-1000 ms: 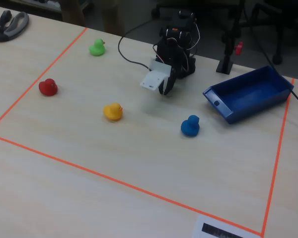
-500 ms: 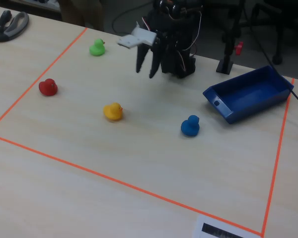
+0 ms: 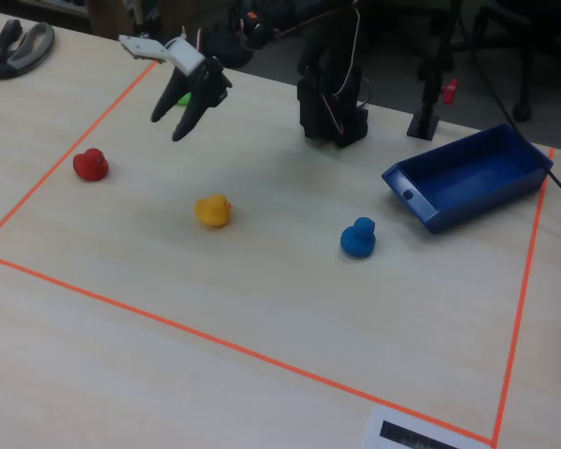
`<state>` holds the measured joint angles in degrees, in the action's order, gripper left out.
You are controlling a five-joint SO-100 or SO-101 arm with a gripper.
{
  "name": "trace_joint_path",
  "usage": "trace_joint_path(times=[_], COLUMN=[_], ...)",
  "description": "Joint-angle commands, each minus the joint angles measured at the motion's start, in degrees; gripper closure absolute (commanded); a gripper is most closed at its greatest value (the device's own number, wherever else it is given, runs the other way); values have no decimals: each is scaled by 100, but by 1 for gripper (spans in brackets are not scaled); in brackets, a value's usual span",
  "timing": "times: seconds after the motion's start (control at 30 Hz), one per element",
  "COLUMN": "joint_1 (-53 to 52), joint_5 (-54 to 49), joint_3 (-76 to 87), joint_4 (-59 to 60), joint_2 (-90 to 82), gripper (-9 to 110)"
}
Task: Grasp red duck and put it into box.
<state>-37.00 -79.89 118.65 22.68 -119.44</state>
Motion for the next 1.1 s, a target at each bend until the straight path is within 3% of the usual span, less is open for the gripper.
trace_joint_path(times=[0.0,0.73,1.07], joint_1=[-246,-1222,-1907], joint_5=[-193,-1485,-1731], joint_3=[-334,-949,-3015], joint_4=[-756,-3911,-3568], joint_2=[334,3401,5265], gripper=[67,67,67])
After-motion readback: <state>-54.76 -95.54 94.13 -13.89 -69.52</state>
